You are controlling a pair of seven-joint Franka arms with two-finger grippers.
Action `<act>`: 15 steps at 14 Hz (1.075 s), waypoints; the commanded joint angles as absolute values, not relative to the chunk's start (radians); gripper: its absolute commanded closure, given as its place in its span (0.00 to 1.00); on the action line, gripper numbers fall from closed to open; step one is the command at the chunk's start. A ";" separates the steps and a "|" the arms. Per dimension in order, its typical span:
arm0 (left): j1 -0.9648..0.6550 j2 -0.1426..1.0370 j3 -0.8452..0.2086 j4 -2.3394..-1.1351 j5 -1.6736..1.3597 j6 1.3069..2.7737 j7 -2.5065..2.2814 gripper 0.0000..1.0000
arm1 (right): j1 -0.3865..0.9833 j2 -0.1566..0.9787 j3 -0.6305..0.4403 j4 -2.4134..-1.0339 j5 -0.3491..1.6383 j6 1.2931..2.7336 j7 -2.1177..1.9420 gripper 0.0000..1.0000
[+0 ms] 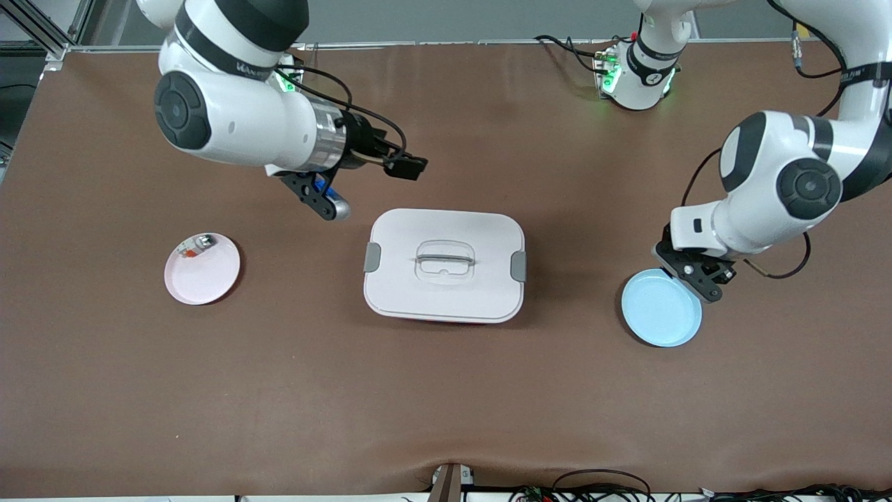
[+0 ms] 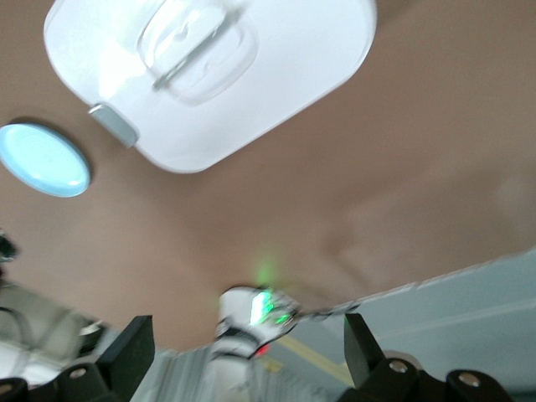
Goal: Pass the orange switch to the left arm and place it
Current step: 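Open the right gripper and withdraw it while the left gripper moves away, then lower the switch onto the blue plate with the left gripper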
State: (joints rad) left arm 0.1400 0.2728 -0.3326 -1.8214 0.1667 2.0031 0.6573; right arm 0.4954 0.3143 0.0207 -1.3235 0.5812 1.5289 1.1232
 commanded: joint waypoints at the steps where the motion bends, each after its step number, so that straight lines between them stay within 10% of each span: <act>1: 0.149 0.325 -0.339 -1.813 0.242 2.057 0.759 1.00 | 0.492 0.204 0.037 -1.443 0.390 1.505 0.943 0.00; 15: 0.245 0.528 -0.339 -1.881 0.477 2.385 1.186 1.00 | 0.287 -0.011 0.032 -1.747 0.054 1.542 0.307 0.00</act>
State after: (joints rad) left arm 0.2429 0.5170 -0.3320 -1.8759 0.4166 2.3614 1.1783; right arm 0.3267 0.0459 0.0156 -1.6770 0.0777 1.5107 0.3627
